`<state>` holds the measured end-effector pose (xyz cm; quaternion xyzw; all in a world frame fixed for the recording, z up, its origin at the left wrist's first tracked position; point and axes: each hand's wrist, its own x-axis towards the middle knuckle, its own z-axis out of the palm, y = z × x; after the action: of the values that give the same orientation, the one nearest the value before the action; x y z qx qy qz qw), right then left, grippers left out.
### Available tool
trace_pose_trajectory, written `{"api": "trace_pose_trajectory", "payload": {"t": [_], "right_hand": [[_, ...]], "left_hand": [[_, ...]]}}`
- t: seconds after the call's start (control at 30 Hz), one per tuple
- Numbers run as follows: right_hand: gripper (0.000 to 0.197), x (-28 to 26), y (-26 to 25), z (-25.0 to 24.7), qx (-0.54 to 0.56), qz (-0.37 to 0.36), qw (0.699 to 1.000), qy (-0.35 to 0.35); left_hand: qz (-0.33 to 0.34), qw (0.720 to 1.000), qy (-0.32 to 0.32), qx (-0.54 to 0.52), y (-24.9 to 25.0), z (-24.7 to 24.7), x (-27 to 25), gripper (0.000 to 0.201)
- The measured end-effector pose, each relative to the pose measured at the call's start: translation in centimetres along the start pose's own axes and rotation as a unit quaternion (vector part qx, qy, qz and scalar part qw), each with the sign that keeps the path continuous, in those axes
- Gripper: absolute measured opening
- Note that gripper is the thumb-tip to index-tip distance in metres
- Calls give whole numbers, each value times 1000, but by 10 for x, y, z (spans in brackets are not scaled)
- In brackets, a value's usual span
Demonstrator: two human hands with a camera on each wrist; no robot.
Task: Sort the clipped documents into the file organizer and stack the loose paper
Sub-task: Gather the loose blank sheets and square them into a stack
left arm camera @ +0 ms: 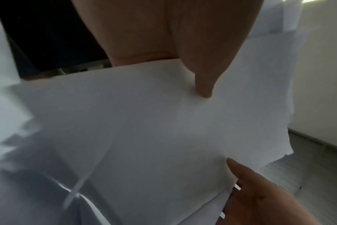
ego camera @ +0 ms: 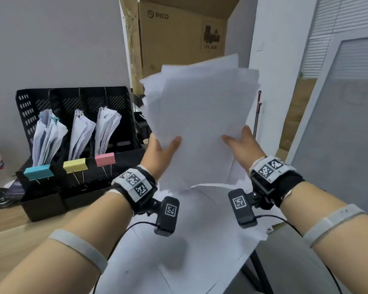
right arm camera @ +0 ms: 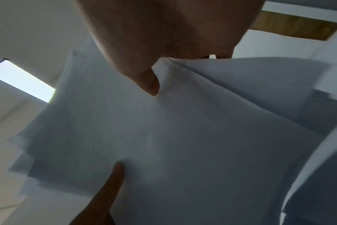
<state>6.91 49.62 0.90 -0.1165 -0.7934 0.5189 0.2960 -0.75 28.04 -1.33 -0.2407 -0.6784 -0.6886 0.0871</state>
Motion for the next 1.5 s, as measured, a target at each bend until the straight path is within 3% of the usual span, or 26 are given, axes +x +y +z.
{"api": "trace_pose_trajectory", "payload": {"t": [0.17, 0.3, 0.43, 0.53, 0.67, 0.77, 0.9, 1.03, 1.1, 1.23, 1.37, 1.43, 1.5], "right_hand": [[48, -9, 5, 1, 31, -6, 998, 54], [39, -8, 8, -3, 27, -5, 998, 58], [23, -8, 14, -4, 30, -14, 998, 60], [36, -8, 17, -4, 106, 9, 994, 38], [11, -8, 21, -6, 83, 28, 995, 42], [3, -9, 27, -2, 124, 51, 991, 21], [14, -8, 40, 1, 106, 59, 993, -14], [22, -7, 46, -5, 81, 73, 993, -47], [27, -6, 46, -9, 56, 94, 992, -69], [30, 2, 43, -27, -30, 73, 996, 29], [35, 13, 50, -54, -37, 165, 981, 95], [37, 12, 60, -63, -52, 233, 968, 76], [39, 2, 64, -61, -200, 289, 936, 0]], "left_hand": [[3, 999, 25, -35, -6, 11, -3, 60], [-20, 999, 48, -10, -5, 10, 0, 56], [-53, 998, -5, -16, -15, 9, -7, 73], [-70, 997, -27, -23, -22, 13, -13, 91], [-96, 994, -37, -47, -26, 14, -10, 86], [-100, 992, -72, 24, -32, 15, -16, 71], [-115, 985, -85, 92, -49, 12, -22, 62], [-117, 985, -82, 94, -55, 11, -15, 45], [-121, 984, -91, 91, -57, 15, -11, 46], [-141, 981, -92, 95, -58, 23, -1, 37], [-172, 967, -118, 143, -60, 28, 4, 37], [-197, 946, -172, 194, -67, 32, 4, 37], [-216, 924, -219, 228, -72, 36, 5, 40]]}}
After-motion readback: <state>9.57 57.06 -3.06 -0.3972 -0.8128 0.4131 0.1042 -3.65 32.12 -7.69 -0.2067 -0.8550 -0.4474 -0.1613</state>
